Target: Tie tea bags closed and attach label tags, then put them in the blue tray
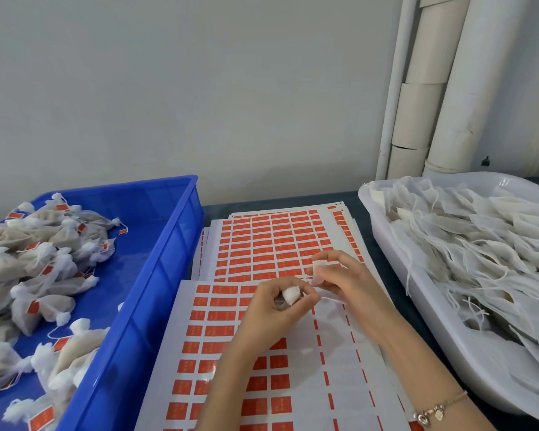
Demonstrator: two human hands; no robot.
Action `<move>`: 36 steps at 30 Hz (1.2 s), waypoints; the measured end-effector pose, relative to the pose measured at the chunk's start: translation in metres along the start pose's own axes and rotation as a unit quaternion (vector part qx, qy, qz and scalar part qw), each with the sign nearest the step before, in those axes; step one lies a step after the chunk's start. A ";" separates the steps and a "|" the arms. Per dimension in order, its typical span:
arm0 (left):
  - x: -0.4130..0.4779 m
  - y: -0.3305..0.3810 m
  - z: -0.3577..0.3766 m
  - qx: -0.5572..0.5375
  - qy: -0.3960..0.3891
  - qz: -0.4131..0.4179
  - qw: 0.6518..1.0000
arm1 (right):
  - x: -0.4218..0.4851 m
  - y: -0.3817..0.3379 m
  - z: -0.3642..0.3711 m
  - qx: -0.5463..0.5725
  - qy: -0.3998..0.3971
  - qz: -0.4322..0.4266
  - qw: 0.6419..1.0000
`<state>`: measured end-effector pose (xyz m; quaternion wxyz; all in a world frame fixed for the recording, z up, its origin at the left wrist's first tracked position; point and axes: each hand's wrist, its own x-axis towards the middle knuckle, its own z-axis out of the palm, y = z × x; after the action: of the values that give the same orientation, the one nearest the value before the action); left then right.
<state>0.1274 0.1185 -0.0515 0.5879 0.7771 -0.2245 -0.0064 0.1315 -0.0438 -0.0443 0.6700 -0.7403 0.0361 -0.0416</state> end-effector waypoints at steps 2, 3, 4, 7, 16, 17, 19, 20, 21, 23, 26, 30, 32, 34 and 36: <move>0.001 0.000 0.001 -0.006 0.019 0.010 1.000 | -0.001 0.002 0.002 -0.011 -0.006 -0.001 1.000; 0.002 0.000 0.001 -0.011 0.028 0.015 0.999 | -0.001 0.004 0.003 -0.010 -0.010 0.004 1.000; 0.002 0.000 0.001 -0.016 0.035 0.021 0.999 | -0.001 0.005 0.005 -0.009 -0.015 0.009 1.000; 0.003 -0.001 -0.001 -0.018 0.053 0.032 0.998 | -0.001 0.006 0.008 -0.016 -0.021 0.016 1.000; 0.006 -0.005 -0.004 0.011 0.101 -0.017 0.995 | -0.002 0.002 0.011 -0.025 -0.029 0.024 0.999; 0.006 -0.006 -0.004 0.016 0.097 -0.019 0.995 | -0.002 0.003 0.012 -0.026 -0.028 0.027 0.999; 0.006 -0.006 -0.003 0.030 0.084 -0.023 0.996 | -0.003 0.003 0.012 -0.024 -0.027 0.034 0.999; 0.006 -0.006 -0.002 0.035 0.082 -0.022 0.996 | -0.004 0.004 0.011 -0.021 -0.028 0.037 0.999; 0.005 -0.007 -0.002 0.037 0.083 -0.020 0.996 | -0.005 0.004 0.011 -0.013 -0.031 0.040 0.999; 0.005 -0.006 -0.002 0.035 0.088 -0.016 0.995 | -0.007 0.004 0.009 0.005 -0.036 0.042 0.998; 0.005 -0.006 -0.003 0.029 0.094 -0.014 0.995 | -0.010 0.003 0.009 -0.001 -0.040 0.032 0.999; 0.005 -0.008 -0.005 0.027 0.107 -0.010 0.994 | -0.013 -0.001 0.008 -0.017 -0.049 0.012 0.999; 0.005 -0.008 -0.005 0.025 0.111 -0.008 0.993 | -0.013 -0.004 0.006 -0.022 -0.063 -0.003 0.998; 0.006 -0.009 -0.005 0.025 0.114 -0.011 0.993 | -0.015 -0.006 0.004 -0.020 -0.080 -0.014 0.997; 0.006 -0.010 -0.006 0.030 0.119 -0.022 0.992 | -0.016 -0.008 0.004 -0.016 -0.089 -0.021 0.996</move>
<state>0.1375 0.1234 -0.0570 0.5864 0.7945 -0.1361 0.0799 0.1158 -0.0373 -0.0371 0.6577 -0.7522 -0.0386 0.0114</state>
